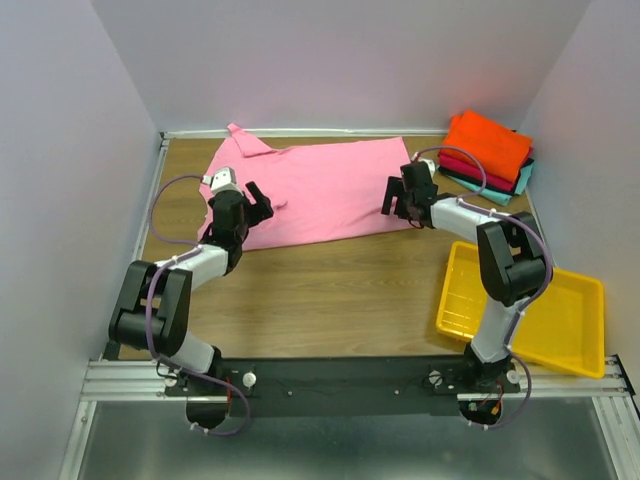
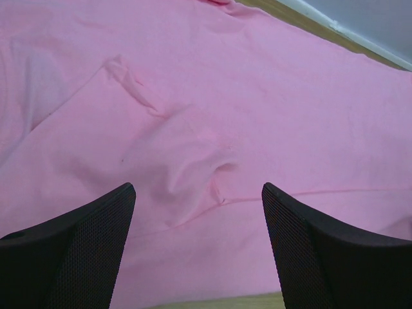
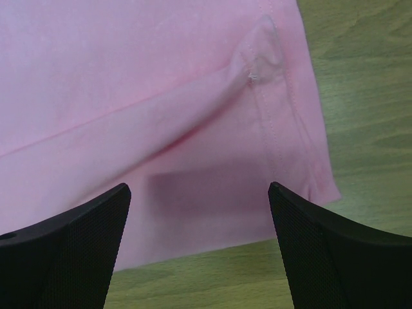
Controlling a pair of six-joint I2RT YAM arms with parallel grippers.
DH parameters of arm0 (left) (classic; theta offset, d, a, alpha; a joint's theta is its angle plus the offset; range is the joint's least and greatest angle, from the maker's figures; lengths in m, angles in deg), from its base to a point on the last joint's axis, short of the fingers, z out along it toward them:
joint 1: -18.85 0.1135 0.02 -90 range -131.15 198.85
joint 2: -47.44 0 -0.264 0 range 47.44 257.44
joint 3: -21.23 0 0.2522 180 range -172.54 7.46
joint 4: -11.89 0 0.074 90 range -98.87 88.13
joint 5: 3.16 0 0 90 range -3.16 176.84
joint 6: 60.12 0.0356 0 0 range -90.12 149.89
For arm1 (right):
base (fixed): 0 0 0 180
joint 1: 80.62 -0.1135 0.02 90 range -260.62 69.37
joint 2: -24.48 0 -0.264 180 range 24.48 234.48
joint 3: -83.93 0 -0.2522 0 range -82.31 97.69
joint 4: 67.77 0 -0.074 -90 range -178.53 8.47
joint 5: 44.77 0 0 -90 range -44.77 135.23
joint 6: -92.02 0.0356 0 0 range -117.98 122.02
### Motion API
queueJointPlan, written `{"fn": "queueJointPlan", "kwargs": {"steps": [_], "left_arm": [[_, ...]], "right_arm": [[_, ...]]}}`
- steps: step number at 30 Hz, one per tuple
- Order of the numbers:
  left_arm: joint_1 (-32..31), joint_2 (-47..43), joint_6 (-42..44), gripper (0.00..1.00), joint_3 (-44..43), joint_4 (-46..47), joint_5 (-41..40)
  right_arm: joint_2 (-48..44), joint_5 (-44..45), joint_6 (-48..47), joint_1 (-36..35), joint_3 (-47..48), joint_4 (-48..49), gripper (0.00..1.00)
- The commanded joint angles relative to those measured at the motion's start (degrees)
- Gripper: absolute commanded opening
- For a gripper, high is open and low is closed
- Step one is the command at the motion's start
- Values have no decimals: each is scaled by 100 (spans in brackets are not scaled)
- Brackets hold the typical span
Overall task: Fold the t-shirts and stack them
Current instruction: Fold the tshirt
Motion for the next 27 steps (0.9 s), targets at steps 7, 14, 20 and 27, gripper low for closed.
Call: {"fn": "queueJointPlan", "kwargs": {"steps": [7,14,20,27], "left_arm": [[-32,774,-47,87,-168,733,236],[-49,933,-135,87,95,1085,323],[-41,775,-205,87,306,1156,376],[-41,292,-179,87,588,1147,288]], "right_arm": [[-164,-185,387,143,-368,-67,94],[-208,-247,668,134,-560,-683,97],[-646,-449,914,134,-1070,-832,98],[-1095,-563,941,134,-1475,-955,100]]}}
